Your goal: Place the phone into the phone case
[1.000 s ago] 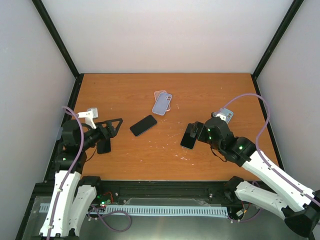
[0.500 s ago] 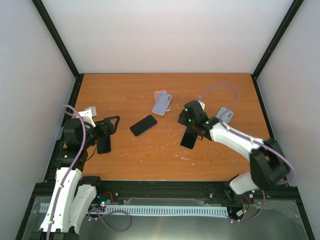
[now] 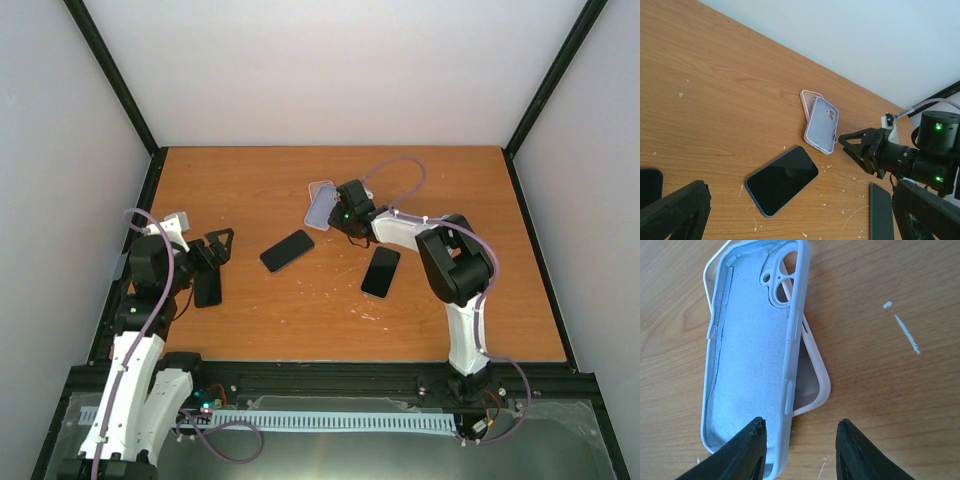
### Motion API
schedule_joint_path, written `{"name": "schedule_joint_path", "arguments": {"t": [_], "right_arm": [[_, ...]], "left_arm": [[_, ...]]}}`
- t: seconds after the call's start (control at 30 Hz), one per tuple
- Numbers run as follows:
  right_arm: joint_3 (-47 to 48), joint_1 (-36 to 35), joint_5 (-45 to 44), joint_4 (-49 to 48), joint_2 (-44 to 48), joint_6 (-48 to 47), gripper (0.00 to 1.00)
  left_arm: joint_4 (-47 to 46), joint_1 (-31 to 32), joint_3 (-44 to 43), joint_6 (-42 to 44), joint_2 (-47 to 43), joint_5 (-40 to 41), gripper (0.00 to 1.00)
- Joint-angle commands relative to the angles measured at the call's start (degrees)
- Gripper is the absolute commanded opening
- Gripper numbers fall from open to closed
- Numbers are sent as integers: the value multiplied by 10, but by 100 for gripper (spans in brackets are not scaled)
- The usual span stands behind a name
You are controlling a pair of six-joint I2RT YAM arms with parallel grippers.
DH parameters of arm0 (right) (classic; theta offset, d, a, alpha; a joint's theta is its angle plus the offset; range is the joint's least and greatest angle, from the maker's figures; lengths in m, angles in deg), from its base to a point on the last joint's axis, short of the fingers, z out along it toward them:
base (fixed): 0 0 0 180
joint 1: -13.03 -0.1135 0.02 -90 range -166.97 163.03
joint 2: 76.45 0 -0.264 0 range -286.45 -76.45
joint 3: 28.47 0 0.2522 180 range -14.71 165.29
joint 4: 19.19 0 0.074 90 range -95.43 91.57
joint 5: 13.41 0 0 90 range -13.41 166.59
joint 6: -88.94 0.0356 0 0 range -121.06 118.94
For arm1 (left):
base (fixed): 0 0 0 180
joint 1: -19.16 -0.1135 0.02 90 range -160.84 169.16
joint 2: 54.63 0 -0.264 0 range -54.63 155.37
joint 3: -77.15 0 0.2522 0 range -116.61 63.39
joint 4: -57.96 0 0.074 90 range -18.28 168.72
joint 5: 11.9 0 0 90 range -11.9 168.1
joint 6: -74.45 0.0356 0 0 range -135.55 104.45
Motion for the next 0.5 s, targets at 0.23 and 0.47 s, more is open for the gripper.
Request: {"name": "schedule_joint_path", "arguments": {"t": [0.23,0.47], "right_arm": [[57,2,35,11,-63,6,35],[59,1,45,30,-61,-1,17]], "left_arm": [[-16,18,-4,15,-12,13,100],[-17,18,-3,15,-11,14,99]]}}
